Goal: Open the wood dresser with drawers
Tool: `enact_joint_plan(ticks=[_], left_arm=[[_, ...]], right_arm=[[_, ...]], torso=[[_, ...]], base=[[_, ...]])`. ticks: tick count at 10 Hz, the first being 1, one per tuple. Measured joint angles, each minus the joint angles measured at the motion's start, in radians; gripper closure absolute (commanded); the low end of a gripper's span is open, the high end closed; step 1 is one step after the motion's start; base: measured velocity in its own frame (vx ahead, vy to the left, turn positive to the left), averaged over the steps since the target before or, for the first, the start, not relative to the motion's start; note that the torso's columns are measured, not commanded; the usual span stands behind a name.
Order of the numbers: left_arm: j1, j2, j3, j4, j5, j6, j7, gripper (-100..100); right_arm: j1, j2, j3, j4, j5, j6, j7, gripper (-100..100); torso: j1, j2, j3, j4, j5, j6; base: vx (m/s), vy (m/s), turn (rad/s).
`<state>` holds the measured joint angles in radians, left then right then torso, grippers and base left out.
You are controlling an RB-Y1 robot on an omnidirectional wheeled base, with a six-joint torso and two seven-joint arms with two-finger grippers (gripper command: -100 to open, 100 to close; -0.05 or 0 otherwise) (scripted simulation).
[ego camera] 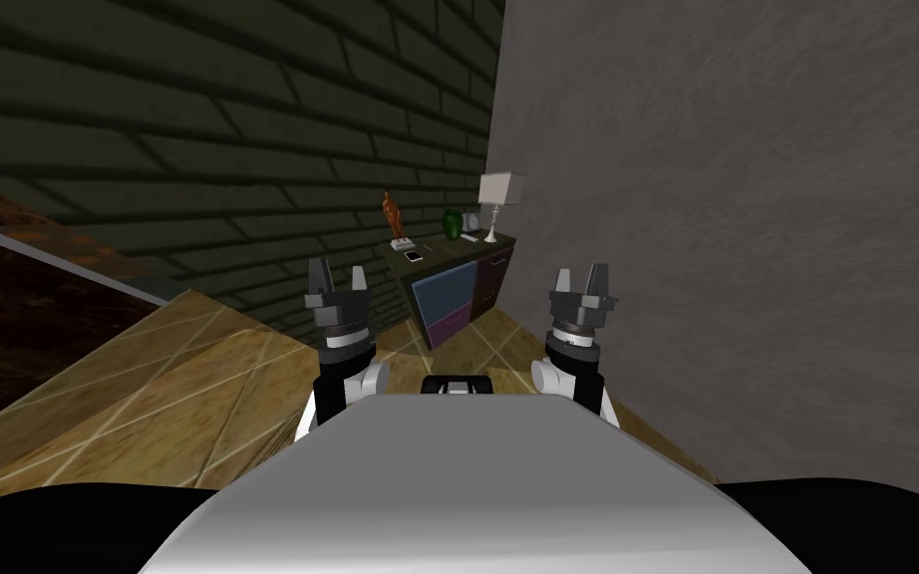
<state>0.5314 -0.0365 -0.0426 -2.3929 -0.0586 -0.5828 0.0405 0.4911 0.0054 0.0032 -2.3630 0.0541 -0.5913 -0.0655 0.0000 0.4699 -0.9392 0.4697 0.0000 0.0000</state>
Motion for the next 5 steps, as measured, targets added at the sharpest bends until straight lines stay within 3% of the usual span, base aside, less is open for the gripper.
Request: enact_joint_plan(ticks=[2,3,5], left_arm=[[0.000,0.000,0.000,0.000,0.000,0.000,0.000,0],[0.000,0.000,0.000,0.000,0.000,0.000,0.000,-100],[-0.003,0.056,0.003,0.016,0.006,-0.007,0.005,-100]], right_arm=[[0.000,0.000,0.000,0.000,0.000,0.000,0.000,0],[0.000,0.000,0.000,0.000,0.000,0.000,0.000,0],[0.000,0.000,0.000,0.000,0.000,0.000,0.000,0]], torso=[[0.000,0.148,-0.295,0.148,0.000,0.000],[0.000,0.221,-0.443,0.221,0.000,0.000],[-0.001,0.263,-0.532,0.264,0.000,0.000]], base=[[0.000,0.000,0.000],[0.017,-0.014,0.010],[0.039,-0.031,0.018]])
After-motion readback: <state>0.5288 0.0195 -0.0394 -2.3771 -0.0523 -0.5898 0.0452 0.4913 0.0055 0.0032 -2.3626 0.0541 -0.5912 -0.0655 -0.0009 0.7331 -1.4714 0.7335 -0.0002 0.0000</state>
